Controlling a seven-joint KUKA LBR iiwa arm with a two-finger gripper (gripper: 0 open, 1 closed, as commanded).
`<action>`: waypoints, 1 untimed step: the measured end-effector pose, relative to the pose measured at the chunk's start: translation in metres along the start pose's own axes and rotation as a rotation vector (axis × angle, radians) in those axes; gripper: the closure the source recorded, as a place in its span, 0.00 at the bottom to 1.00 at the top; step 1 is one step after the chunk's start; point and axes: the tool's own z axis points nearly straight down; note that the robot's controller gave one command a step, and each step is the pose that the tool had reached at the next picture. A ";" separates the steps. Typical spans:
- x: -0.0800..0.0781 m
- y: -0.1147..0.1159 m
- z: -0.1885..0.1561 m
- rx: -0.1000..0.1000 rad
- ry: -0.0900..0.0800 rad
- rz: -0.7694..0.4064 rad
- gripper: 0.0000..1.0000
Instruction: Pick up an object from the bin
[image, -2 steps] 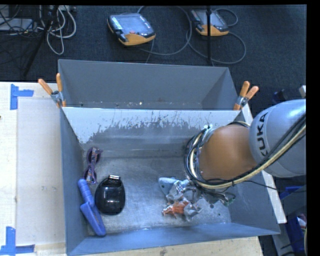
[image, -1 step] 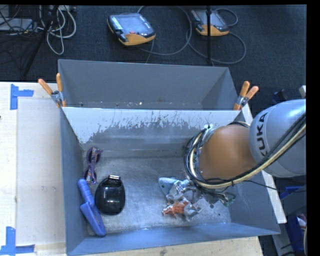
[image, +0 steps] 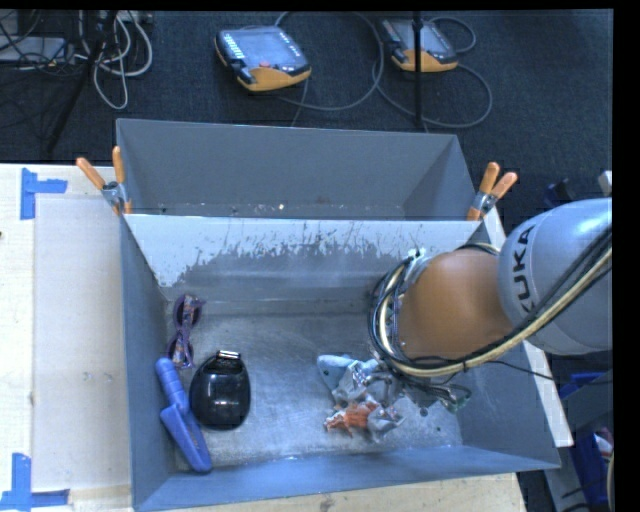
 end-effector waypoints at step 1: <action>0.009 -0.002 -0.151 0.000 0.010 -0.057 1.00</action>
Offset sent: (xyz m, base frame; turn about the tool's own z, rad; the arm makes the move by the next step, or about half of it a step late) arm 0.0000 0.0000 0.0000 0.0000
